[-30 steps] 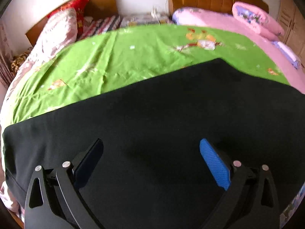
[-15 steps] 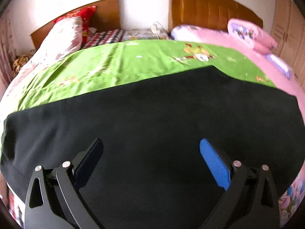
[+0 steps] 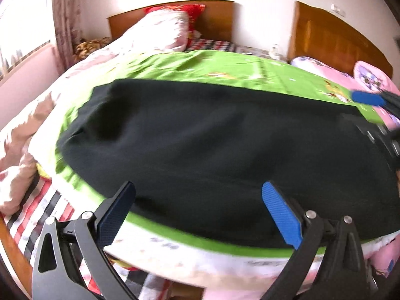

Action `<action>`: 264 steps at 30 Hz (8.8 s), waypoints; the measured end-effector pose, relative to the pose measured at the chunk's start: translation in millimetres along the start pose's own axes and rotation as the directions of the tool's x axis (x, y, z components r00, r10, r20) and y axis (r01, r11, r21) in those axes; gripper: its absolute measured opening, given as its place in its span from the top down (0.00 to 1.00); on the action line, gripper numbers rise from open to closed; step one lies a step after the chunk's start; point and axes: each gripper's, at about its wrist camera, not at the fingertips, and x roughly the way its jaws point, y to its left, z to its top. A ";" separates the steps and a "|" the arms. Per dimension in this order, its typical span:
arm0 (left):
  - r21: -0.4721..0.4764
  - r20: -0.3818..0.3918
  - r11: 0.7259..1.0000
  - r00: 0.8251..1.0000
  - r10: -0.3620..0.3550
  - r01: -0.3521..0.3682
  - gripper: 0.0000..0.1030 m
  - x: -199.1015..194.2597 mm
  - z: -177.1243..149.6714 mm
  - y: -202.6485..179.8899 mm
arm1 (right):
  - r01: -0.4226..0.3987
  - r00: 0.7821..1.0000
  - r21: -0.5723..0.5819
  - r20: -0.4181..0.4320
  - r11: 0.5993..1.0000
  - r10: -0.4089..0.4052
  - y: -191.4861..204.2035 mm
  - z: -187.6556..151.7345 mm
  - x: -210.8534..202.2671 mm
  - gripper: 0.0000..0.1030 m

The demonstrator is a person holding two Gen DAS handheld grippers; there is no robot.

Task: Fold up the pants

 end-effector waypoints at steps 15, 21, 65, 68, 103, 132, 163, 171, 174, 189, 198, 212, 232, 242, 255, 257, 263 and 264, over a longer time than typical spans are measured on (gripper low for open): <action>-0.064 0.000 0.997 0.999 -0.047 0.047 0.01 4.8 -20.0 23.9 | -0.003 0.981 -0.040 -0.195 0.999 -0.005 68.4 77.9 137.0 0.08; -0.029 0.012 0.998 0.999 -0.053 0.053 0.01 1.4 -24.0 14.8 | -0.177 0.976 -0.188 -0.163 0.966 0.148 128.6 116.2 149.2 0.08; -0.722 0.198 0.525 0.861 -0.468 0.451 0.33 85.6 -9.0 243.9 | -0.247 0.965 0.068 -0.077 0.967 0.252 64.8 9.5 67.4 0.05; -0.716 0.268 0.470 0.825 -0.498 0.516 0.27 94.0 -14.0 245.5 | -0.250 0.963 0.066 -0.091 0.966 0.256 66.1 7.2 72.3 0.05; 0.278 0.151 0.846 0.849 -0.507 0.456 0.84 -53.4 41.4 -139.7 | -0.007 0.991 0.503 0.121 0.864 -0.063 -135.7 -106.2 -81.6 0.05; -0.020 0.270 0.959 0.925 -0.268 0.284 0.18 -30.7 -8.9 49.7 | -0.599 0.774 0.676 0.351 0.430 0.526 -53.1 -100.2 -23.8 0.29; 0.135 0.077 0.969 0.973 -0.218 0.206 0.14 30.3 8.6 -1.7 | -0.413 0.888 0.673 0.149 0.613 0.434 -27.0 -98.5 6.0 0.62; 0.052 0.051 0.972 0.971 -0.232 0.230 0.13 41.4 6.3 -2.2 | -0.410 0.907 0.677 0.233 0.612 0.350 -64.3 -95.8 -33.0 0.08; 0.035 0.054 0.972 0.970 -0.235 0.233 0.13 42.9 5.8 -7.4 | -0.391 0.902 0.702 0.164 0.595 0.399 -69.7 -94.8 -11.4 0.10; -0.100 0.073 0.941 0.946 -0.316 0.322 0.12 48.5 1.4 6.8 | -0.464 0.820 0.572 -0.011 0.676 0.572 -19.2 -58.6 33.1 0.39; -0.119 0.156 0.935 0.936 -0.315 0.334 0.12 20.8 1.0 30.3 | -0.437 0.895 0.546 0.180 0.715 0.409 -25.8 -62.1 3.6 0.85; 0.033 0.119 0.970 0.962 -0.244 0.242 0.09 -4.4 -37.1 22.3 | -0.475 0.854 0.404 0.426 0.782 0.298 -29.9 5.7 -59.0 0.86; 0.012 0.043 0.987 0.986 -0.160 0.159 0.02 24.2 -28.9 0.9 | -0.292 0.949 0.668 0.289 0.684 0.122 -84.0 -168.2 -72.9 0.86; 0.086 0.056 0.989 0.991 -0.123 0.118 0.03 14.7 -32.5 -14.4 | -0.234 0.952 0.626 0.302 0.744 0.045 -67.3 -174.7 -108.0 0.86; 0.223 0.043 0.930 0.950 -0.309 0.292 0.02 -48.8 -22.9 -1.9 | -0.065 0.971 0.606 0.222 0.792 -0.090 -81.0 -182.5 -138.4 0.35; 0.181 0.108 0.914 0.916 -0.385 0.363 0.02 -69.2 -7.9 1.2 | -0.038 0.967 0.564 0.229 0.825 -0.112 -78.3 -169.3 -142.5 0.35; 0.142 0.091 0.871 0.870 -0.485 0.471 0.02 -36.9 26.2 -56.2 | 0.026 0.978 0.360 0.182 0.932 -0.097 -38.3 -121.7 -106.9 0.36; 0.148 0.060 0.872 0.876 -0.479 0.467 0.02 -26.0 24.7 -66.7 | 0.042 0.982 0.327 0.160 0.944 -0.100 -31.0 -119.9 -99.1 0.36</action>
